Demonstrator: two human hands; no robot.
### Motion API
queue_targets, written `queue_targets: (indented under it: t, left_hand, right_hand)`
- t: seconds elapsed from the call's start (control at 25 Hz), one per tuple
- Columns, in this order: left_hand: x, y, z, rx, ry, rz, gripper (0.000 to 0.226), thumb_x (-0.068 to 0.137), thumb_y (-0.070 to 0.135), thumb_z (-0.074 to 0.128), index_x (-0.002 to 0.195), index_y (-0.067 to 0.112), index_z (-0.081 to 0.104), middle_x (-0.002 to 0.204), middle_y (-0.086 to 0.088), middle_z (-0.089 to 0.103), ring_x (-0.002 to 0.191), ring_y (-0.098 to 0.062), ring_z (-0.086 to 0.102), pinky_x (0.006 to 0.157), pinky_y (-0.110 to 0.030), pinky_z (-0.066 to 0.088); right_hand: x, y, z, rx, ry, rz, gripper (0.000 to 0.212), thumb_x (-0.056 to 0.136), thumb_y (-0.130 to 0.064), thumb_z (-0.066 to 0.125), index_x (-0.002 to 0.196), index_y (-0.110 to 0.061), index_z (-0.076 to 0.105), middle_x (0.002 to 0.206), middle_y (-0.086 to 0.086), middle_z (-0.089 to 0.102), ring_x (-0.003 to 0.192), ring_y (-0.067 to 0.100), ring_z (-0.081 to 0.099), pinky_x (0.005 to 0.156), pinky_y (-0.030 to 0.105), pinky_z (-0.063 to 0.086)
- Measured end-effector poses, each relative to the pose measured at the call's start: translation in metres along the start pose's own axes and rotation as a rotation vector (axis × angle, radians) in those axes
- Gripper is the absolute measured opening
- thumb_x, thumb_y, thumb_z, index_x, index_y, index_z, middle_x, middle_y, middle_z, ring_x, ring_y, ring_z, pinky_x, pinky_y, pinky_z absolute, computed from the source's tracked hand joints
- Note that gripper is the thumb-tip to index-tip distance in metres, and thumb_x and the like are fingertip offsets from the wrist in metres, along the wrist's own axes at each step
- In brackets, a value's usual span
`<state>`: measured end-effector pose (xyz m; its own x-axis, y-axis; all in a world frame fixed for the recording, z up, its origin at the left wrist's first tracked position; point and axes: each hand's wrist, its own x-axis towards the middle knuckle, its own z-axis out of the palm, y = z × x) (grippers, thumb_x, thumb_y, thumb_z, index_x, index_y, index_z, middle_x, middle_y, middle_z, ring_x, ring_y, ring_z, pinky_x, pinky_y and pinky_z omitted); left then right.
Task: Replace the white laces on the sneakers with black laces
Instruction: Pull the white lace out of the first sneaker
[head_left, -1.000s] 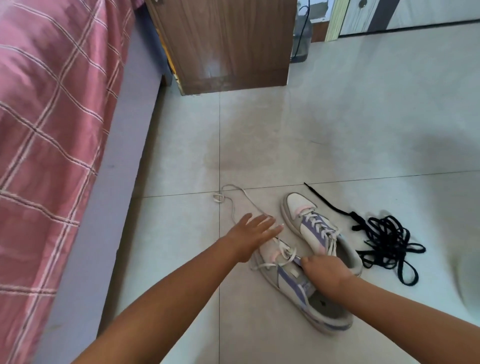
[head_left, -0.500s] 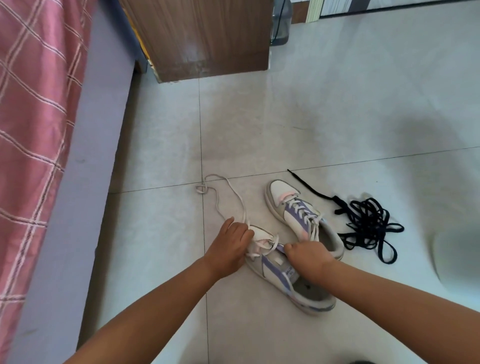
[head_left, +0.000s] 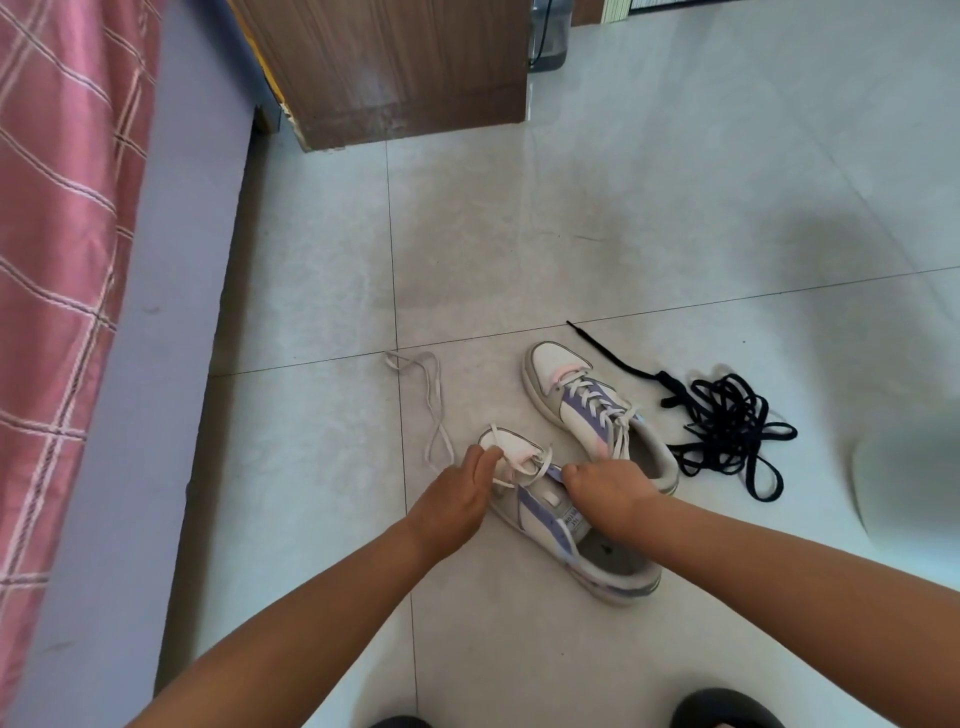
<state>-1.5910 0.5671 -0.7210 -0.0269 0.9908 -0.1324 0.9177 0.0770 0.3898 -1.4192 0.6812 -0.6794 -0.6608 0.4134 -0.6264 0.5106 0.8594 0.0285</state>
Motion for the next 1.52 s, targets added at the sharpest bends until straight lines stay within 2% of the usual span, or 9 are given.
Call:
queue_targets:
  t: [0.12, 0.2, 0.28, 0.72, 1.0, 1.16, 1.24, 1.32, 1.52]
  left_hand:
    - [0.005, -0.003, -0.024, 0.104, -0.195, 0.008, 0.017, 0.089, 0.030, 0.056, 0.084, 0.015, 0.063, 0.069, -0.003, 0.061, 0.039, -0.019, 0.051, 0.034, -0.021, 0.036]
    - [0.015, 0.004, -0.048, 0.133, -0.247, 0.012, 0.035, 0.094, 0.045, 0.049, 0.076, 0.017, 0.059, 0.068, -0.001, 0.060, 0.055, -0.017, 0.056, 0.051, -0.024, 0.040]
    - [0.029, 0.012, -0.076, -0.240, -0.369, -0.189, 0.042, 0.097, 0.045, 0.042, 0.067, 0.016, 0.051, 0.064, 0.002, 0.052, 0.056, -0.007, 0.048, 0.057, -0.022, 0.037]
    - [0.030, -0.005, -0.207, -1.531, 0.213, -0.491, 0.054, 0.091, 0.031, 0.043, 0.038, 0.022, 0.035, 0.039, 0.009, 0.024, 0.032, -0.005, 0.020, 0.036, -0.017, 0.012]
    - [0.047, -0.033, -0.192, -0.543, 0.238, -0.658, 0.044, 0.100, 0.037, 0.038, 0.070, 0.010, 0.055, 0.062, -0.002, 0.047, 0.056, -0.018, 0.038, 0.055, -0.027, 0.033]
    - [0.052, -0.058, -0.154, -0.013, 0.157, -0.643, 0.047, 0.100, 0.031, 0.040, 0.140, 0.007, 0.034, 0.135, -0.019, 0.037, 0.116, -0.034, 0.045, 0.097, -0.043, 0.037]
    - [0.046, -0.057, -0.128, 0.056, -0.100, -0.616, 0.067, 0.098, 0.034, 0.042, 0.151, 0.011, 0.007, 0.151, -0.016, 0.017, 0.136, -0.033, 0.027, 0.108, -0.043, 0.028]
    - [0.035, -0.042, -0.103, 0.003, -0.259, -0.536, 0.065, 0.099, 0.036, 0.040, 0.151, 0.013, 0.009, 0.154, -0.014, 0.014, 0.140, -0.029, 0.023, 0.111, -0.038, 0.027]
    - [0.001, 0.032, -0.050, -0.241, -0.490, -0.446, 0.069, 0.093, 0.046, 0.045, 0.148, 0.021, 0.012, 0.140, -0.009, 0.042, 0.120, -0.025, 0.050, 0.097, -0.031, 0.042]
  right_hand:
    - [-0.002, -0.001, -0.003, -0.005, -0.027, 0.000, 0.030, 0.093, -0.002, 0.043, 0.123, -0.004, 0.043, 0.117, 0.011, 0.060, 0.103, 0.030, 0.061, 0.067, 0.034, 0.039]
    - [-0.004, -0.004, -0.005, -0.028, -0.028, -0.016, 0.034, 0.093, -0.001, 0.043, 0.127, -0.004, 0.041, 0.118, 0.011, 0.059, 0.104, 0.030, 0.061, 0.068, 0.034, 0.039]
    - [-0.005, -0.009, -0.008, -0.049, -0.016, -0.054, 0.044, 0.093, 0.000, 0.043, 0.136, -0.006, 0.033, 0.121, 0.012, 0.056, 0.106, 0.030, 0.060, 0.068, 0.034, 0.039]
    - [0.010, -0.007, -0.020, 0.082, -0.075, -0.037, 0.058, 0.095, -0.004, 0.041, 0.148, -0.011, 0.017, 0.129, 0.012, 0.052, 0.114, 0.030, 0.056, 0.087, 0.038, 0.046]
    - [0.002, -0.013, -0.016, 0.326, -0.140, 0.138, 0.039, 0.095, -0.005, 0.041, 0.134, -0.006, 0.040, 0.126, 0.013, 0.056, 0.114, 0.030, 0.056, 0.088, 0.036, 0.045]
    - [-0.007, -0.021, -0.020, 0.755, 0.025, 0.119, 0.029, 0.100, -0.030, 0.033, 0.115, -0.010, 0.048, 0.110, 0.014, 0.059, 0.103, 0.031, 0.056, 0.076, 0.034, 0.040]
    - [-0.011, 0.005, -0.018, 0.714, 0.268, 0.203, 0.028, 0.099, -0.028, 0.035, 0.116, -0.010, 0.049, 0.111, 0.010, 0.056, 0.104, 0.029, 0.053, 0.080, 0.034, 0.041]
    - [-0.012, 0.042, -0.008, 0.531, 0.430, 0.350, 0.032, 0.097, -0.023, 0.041, 0.126, -0.010, 0.046, 0.120, 0.011, 0.049, 0.110, 0.028, 0.048, 0.086, 0.036, 0.042]
    - [-0.010, 0.086, 0.017, 0.710, 0.073, 0.446, 0.035, 0.094, -0.026, 0.049, 0.123, -0.007, 0.047, 0.120, 0.016, 0.055, 0.106, 0.031, 0.053, 0.079, 0.032, 0.041]
